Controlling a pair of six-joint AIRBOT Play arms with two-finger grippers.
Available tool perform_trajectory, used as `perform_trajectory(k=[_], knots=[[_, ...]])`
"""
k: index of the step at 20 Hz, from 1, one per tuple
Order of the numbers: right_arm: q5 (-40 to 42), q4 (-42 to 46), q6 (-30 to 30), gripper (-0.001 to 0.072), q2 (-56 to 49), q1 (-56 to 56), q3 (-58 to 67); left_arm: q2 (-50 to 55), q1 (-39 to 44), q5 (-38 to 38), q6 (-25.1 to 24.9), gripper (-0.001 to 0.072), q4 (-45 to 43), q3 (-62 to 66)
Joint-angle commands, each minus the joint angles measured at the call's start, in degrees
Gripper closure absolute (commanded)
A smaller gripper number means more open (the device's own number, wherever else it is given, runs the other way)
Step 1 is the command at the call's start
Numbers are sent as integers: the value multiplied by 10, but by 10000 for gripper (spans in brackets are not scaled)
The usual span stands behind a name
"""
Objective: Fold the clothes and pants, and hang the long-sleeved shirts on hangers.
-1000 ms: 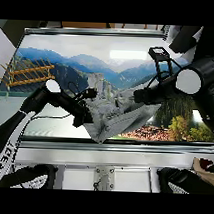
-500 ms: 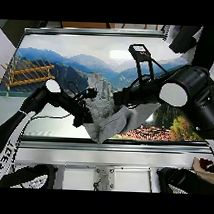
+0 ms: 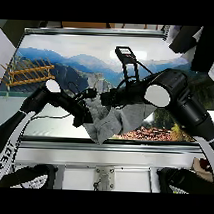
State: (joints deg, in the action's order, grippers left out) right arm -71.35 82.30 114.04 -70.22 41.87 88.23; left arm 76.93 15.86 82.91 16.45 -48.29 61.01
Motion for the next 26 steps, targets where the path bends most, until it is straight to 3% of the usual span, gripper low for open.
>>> perform_trajectory(k=[1, 6, 7, 8, 9, 16, 18, 19, 26], knots=[[7, -6, 0, 694, -3, 1, 1, 0, 0, 0, 0, 695, 0, 0], [7, -23, -2, 683, -3, 1, 1, 0, 0, 0, 0, 695, 0, 0], [7, -24, -2, 628, -3, 1, 1, 0, 0, 0, 0, 695, 0, 0], [7, -26, -2, 440, -3, 1, 1, 0, 0, 0, 0, 695, 0, 0], [7, -27, -2, 306, -3, 1, 1, 0, 0, 0, 0, 695, 0, 0], [-20, -27, -19, 285, 11, -1, 1, 0, 0, 0, 0, 694, 0, 0], [-38, -27, -19, 82, 15, -1, 2, 0, 0, 0, 0, 694, 0, 0], [-45, -32, -22, 55, 17, -1, 3, 0, 0, 0, 0, 695, 0, 0], [-109, -72, -70, 55, 16, -17, 62, 0, 0, 0, 0, 694, 0, 0]])
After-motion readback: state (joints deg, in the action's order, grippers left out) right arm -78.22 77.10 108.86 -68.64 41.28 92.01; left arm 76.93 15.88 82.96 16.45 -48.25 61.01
